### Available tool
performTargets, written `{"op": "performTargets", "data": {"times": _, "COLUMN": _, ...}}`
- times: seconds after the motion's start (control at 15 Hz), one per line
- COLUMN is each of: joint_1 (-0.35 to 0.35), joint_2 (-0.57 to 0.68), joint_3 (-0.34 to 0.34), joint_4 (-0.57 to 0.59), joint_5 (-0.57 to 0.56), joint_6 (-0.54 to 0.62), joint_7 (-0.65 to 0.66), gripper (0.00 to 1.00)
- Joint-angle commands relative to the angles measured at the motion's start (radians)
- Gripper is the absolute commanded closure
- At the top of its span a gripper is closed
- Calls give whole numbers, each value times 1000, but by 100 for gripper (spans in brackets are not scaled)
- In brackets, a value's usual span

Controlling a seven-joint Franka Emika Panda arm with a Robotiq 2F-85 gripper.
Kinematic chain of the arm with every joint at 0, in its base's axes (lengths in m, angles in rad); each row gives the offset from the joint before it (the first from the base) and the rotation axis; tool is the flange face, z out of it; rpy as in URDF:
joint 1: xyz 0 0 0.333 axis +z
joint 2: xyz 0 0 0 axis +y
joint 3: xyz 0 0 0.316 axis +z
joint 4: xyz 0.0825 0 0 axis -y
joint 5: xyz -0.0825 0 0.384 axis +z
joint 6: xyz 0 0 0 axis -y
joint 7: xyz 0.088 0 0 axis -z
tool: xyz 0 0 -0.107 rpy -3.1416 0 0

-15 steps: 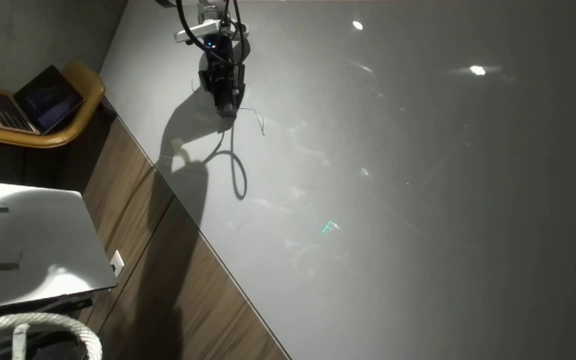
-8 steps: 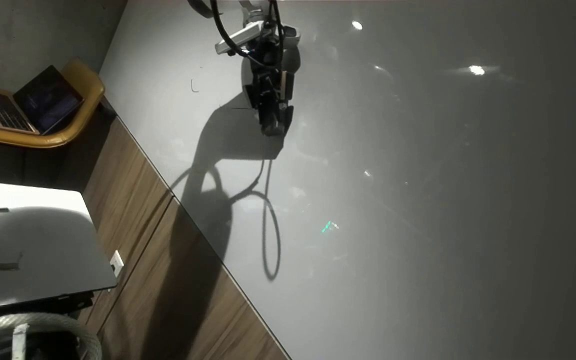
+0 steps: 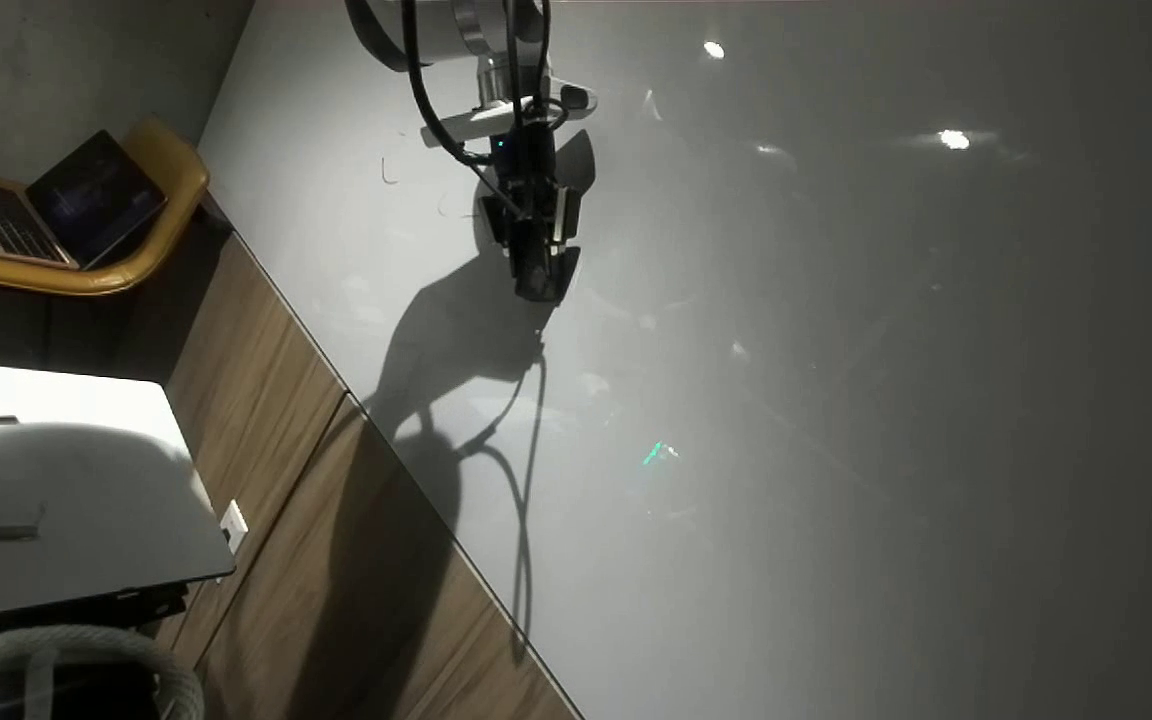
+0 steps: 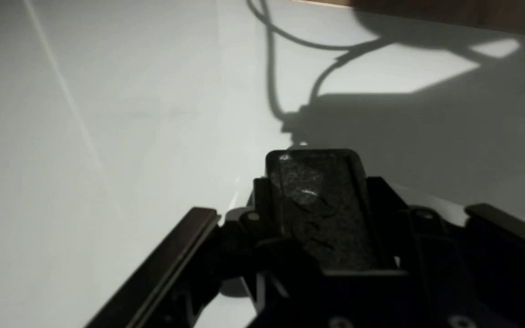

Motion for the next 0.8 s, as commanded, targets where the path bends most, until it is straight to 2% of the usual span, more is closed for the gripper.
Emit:
{"op": "performTargets", "data": {"times": 0.0, "joint_1": 11, "joint_2": -22, "joint_3": 20, "joint_4": -16, "joint_5": 41, "joint_6": 68, "joint_7": -38, "gripper": 71}}
{"op": "performTargets", "data": {"times": 0.33, "joint_1": 19, "joint_2": -21, "joint_3": 34, "joint_4": 42, "joint_5": 98, "joint_6": 12, "joint_7": -106, "gripper": 71}}
{"op": "performTargets", "data": {"times": 0.73, "joint_1": 87, "joint_2": 62, "joint_3": 101, "joint_4": 107, "joint_5": 96, "joint_6": 3, "joint_7": -59, "gripper": 71}}
